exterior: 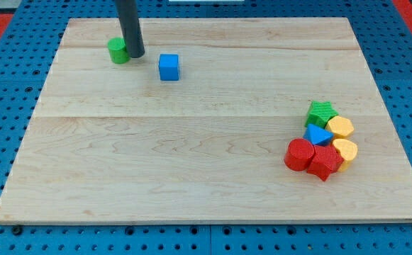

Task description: Point your arm at center

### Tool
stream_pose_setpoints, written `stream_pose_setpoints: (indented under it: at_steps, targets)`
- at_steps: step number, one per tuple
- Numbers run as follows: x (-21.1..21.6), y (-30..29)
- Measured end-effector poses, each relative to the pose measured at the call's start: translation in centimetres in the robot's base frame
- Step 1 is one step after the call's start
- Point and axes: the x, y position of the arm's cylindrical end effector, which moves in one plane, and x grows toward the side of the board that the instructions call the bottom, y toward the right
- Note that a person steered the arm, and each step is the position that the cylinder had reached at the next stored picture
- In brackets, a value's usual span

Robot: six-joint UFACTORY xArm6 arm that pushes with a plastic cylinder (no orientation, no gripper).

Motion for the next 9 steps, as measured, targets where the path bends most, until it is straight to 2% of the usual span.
stream_pose_setpoints:
  at_steps: [1, 3, 8, 9]
  targets:
    - [-1.7, -2.4]
    - [3.2, 2.4]
    - [5.1, 2.1]
    - [7.0, 2.7]
